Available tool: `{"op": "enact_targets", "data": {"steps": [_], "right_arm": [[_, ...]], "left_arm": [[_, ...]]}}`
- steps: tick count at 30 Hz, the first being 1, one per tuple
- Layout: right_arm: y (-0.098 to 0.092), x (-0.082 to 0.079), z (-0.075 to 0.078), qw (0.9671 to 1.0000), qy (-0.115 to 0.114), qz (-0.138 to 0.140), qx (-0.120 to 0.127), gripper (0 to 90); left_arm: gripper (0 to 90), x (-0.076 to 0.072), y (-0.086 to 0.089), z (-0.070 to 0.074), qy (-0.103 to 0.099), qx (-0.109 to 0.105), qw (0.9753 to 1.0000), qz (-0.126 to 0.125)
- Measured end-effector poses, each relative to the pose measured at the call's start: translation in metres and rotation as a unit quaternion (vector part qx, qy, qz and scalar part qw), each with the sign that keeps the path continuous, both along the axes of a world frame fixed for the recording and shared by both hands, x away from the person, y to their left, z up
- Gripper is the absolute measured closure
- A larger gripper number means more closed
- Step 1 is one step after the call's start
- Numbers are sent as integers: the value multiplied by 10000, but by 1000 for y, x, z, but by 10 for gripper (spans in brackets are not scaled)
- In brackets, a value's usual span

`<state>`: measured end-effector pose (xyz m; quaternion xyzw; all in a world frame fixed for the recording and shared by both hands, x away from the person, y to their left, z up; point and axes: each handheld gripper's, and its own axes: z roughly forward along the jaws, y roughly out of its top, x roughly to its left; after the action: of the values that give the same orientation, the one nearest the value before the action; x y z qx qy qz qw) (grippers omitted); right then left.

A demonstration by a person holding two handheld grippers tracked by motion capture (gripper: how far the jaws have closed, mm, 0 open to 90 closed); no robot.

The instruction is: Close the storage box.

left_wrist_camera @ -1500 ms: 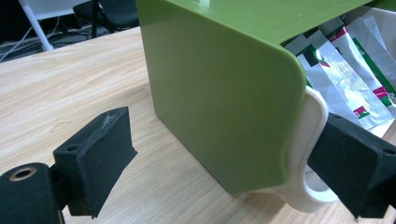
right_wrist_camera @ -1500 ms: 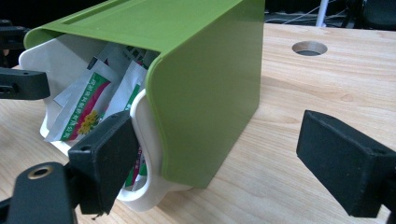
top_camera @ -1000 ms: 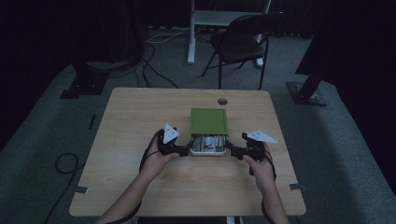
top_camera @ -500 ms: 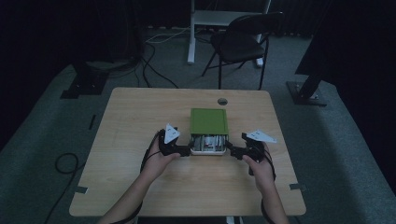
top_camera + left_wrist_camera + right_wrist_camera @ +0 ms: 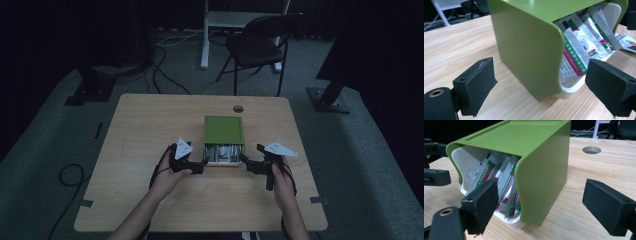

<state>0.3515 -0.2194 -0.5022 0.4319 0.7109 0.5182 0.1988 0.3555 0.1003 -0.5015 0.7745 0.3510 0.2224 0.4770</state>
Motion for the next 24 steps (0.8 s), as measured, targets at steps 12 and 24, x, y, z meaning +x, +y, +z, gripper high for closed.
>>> {"op": "enact_targets", "data": {"steps": [12,24], "right_arm": [[-3,-6,-7,9999,-23,124,57,134],[-7,-12,-15,9999,115,15,-26,133]], "left_arm": [[100,-7,21,-5,220,-114,9992,329],[100,-12,39,-5,240,-81,9982,539]]}}
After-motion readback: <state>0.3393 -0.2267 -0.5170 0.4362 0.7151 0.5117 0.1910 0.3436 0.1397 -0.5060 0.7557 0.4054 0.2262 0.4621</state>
